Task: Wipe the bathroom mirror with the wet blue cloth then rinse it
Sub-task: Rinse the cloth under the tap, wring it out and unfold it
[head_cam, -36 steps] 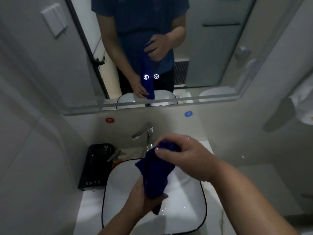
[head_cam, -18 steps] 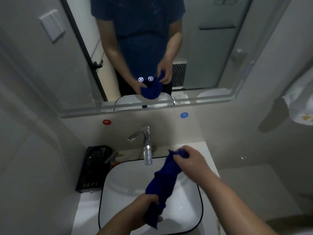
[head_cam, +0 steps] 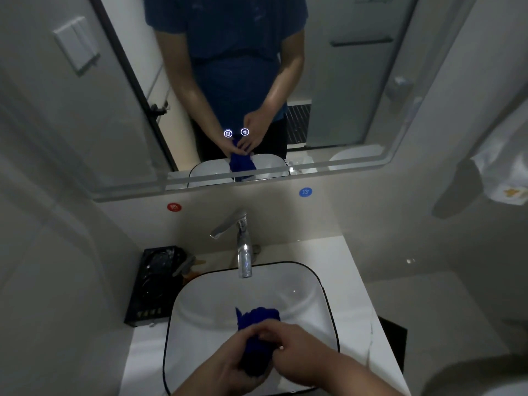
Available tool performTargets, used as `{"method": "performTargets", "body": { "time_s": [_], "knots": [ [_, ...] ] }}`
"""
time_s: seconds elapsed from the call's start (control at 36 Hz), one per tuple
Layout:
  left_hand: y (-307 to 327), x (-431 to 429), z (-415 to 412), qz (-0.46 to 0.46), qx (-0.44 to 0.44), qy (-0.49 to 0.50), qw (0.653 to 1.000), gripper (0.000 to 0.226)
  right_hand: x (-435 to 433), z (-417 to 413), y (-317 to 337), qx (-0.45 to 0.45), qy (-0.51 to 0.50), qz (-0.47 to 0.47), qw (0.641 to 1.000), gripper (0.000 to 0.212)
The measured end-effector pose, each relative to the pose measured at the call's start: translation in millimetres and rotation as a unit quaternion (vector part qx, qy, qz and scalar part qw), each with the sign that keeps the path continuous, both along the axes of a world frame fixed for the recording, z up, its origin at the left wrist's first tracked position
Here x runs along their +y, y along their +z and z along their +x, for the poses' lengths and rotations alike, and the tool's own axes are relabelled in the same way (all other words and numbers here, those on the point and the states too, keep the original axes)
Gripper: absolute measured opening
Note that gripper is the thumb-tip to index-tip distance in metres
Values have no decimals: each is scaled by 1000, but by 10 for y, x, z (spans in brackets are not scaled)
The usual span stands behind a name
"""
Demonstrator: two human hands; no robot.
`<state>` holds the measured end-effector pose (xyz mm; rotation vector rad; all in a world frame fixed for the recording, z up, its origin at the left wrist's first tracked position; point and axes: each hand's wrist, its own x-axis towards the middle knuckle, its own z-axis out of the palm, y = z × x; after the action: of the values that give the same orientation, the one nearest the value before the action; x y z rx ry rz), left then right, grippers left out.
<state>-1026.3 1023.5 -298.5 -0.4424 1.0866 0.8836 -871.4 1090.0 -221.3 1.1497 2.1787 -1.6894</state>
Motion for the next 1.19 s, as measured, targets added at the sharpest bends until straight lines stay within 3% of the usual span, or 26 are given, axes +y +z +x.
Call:
{"method": "performTargets", "body": {
  "time_s": [0.06, 0.11, 0.19, 0.31, 0.42, 0.53, 0.69, 0.75, 0.86, 0.94, 0.97, 1.06, 1.11, 1.19],
  "knots": [
    [38, -1, -25, 14, -31, -3, 999, 43, 17, 32, -71, 21, -95, -1, 995, 57],
    [80, -29, -87, 7, -61, -30, 998, 38, 37, 75, -132, -1, -111, 60, 992, 56],
    [151, -67, -171, -14, -78, -43, 996, 39, 64, 141, -249, -82, 4, 180, 980, 75],
    [214, -158, -221, -1, -77, -94, 993, 45, 67, 135, -510, -135, 115, 231, 957, 111],
    [330, -105, -264, 5, -15, -227, 974, 58, 167, 75, -613, -104, 139, 299, 938, 115],
    [402, -37, -300, 57, 133, -439, 887, 75, 355, -2, -634, -35, 188, 328, 925, 105],
    [389, 28, -220, 116, 280, -516, 801, 101, 407, -99, -462, -54, 269, 261, 925, 78],
    [330, 28, -133, 103, 342, -512, 781, 91, 409, -152, -390, -70, 266, 253, 928, 65],
    [79, 6, -15, 86, 473, -474, 738, 46, 427, -272, -298, -141, 263, 218, 929, 39],
    [75, -41, 0, 5, 558, -529, 640, 45, 400, -370, -282, -198, 264, 192, 924, 27],
    [37, -46, -21, 18, 575, -549, 606, 46, 396, -408, -271, -219, 262, 176, 923, 25],
    [-23, -3, -64, 72, 605, -560, 562, 46, 435, -517, -265, -270, 235, 100, 928, 29],
    [-154, 68, -113, 80, 607, -546, 571, 46, 487, -538, -317, -274, 194, 30, 942, 29],
    [-37, 9, -132, 117, 647, -553, 512, 47, 530, -478, -362, -273, 149, -46, 949, 24]
  ]
}}
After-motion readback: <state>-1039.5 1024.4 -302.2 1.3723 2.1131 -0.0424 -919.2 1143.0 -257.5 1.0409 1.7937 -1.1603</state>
